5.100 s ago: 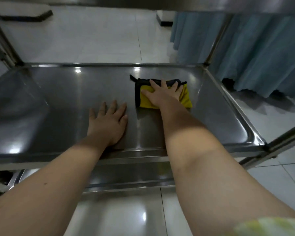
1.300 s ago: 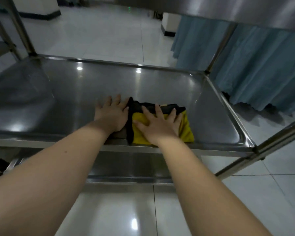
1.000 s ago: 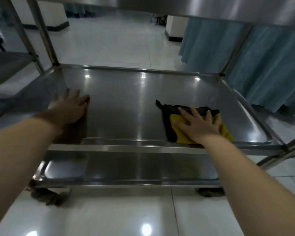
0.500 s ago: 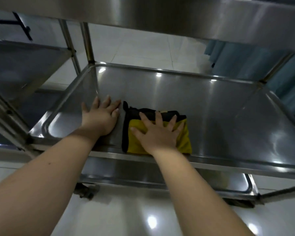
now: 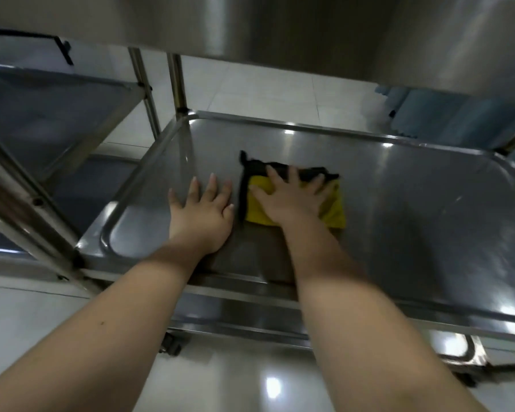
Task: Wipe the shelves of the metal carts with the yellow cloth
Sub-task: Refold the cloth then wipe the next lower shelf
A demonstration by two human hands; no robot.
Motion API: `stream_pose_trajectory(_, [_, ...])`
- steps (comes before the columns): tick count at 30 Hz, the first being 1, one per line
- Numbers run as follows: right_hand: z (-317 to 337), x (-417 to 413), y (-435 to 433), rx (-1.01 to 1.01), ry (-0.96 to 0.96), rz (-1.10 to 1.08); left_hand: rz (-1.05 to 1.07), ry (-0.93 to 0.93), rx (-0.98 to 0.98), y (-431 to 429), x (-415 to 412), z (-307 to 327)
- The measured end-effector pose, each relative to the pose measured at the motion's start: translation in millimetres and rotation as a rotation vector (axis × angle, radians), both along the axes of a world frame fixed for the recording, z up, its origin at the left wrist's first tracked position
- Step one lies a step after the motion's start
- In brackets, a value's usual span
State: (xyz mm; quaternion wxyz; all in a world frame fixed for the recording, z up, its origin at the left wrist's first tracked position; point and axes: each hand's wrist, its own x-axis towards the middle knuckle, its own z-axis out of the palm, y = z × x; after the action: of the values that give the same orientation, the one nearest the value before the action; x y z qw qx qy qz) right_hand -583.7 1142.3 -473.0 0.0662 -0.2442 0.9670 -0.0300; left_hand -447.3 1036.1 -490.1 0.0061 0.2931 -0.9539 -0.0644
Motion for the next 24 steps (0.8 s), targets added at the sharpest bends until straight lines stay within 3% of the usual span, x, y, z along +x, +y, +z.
stream_pose_trajectory(3, [1.7,14.5,-52.7,0.003,-0.041,0.155,0.071,0.026,0.032,-5.6,2.7,-1.9])
stream_pose_trajectory(6, [1.4,-21.6,-22.1,-0.003,-0.028,0.178,0.060,0.006,0.036,-7.5,2.8,-0.2])
stream_pose_trajectory(10, [10.0,-76.1,88.7,0.003,-0.051,-0.055,0.062,0.009,0.035,-1.1,-0.2,1.1])
stream_pose_trajectory(14, [12.0,-39.9,143.1,0.002,-0.070,-0.225,0.046,-0.017,0.045,7.1,-5.5,4.3])
stream_pose_trajectory(19, [-0.4,79.9,77.1,0.008,-0.005,0.147,0.030,-0.013,0.076,2.5,1.4,6.2])
stream_pose_trajectory(22, [3.0,86.7,74.1,0.005,-0.079,0.224,0.031,-0.009,0.121,-0.5,6.2,10.2])
stream_pose_trajectory(24, [9.3,76.9,89.1,-0.145,-0.150,0.269,0.068,0.079,0.221,-2.6,7.9,14.9])
